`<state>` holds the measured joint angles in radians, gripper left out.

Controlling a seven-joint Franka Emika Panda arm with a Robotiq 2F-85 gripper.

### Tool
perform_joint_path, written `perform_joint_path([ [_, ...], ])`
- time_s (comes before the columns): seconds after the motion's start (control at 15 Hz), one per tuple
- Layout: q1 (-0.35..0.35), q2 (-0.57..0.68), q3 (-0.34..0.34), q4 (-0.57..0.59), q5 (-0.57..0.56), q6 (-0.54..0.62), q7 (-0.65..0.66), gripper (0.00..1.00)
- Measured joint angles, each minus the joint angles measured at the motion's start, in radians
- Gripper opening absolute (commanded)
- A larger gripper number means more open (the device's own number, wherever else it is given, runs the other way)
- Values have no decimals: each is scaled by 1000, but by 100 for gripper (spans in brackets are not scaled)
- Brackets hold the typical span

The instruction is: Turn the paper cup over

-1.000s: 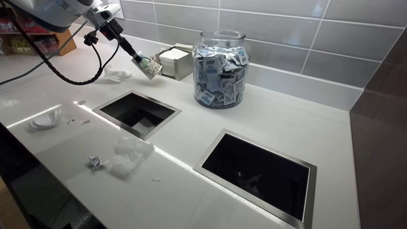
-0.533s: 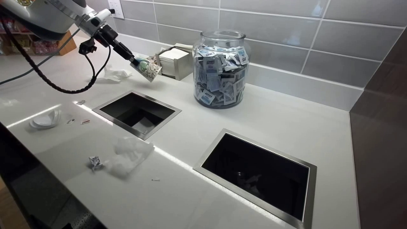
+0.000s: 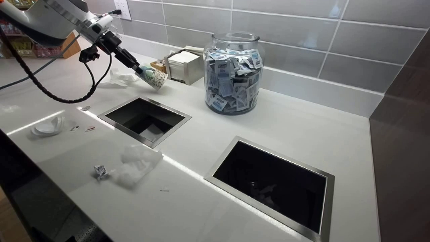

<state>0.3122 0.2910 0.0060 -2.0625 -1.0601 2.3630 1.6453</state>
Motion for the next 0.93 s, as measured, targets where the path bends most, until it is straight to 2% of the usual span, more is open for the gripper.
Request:
perform_joint_path([
  [0.47,-31,-2,35,-9,3,0,0,100],
  [0.6,-50,-12,48,-8,35,6,-28,100],
  [0.93,-150,-61,64,-8,326,98,-320,100],
])
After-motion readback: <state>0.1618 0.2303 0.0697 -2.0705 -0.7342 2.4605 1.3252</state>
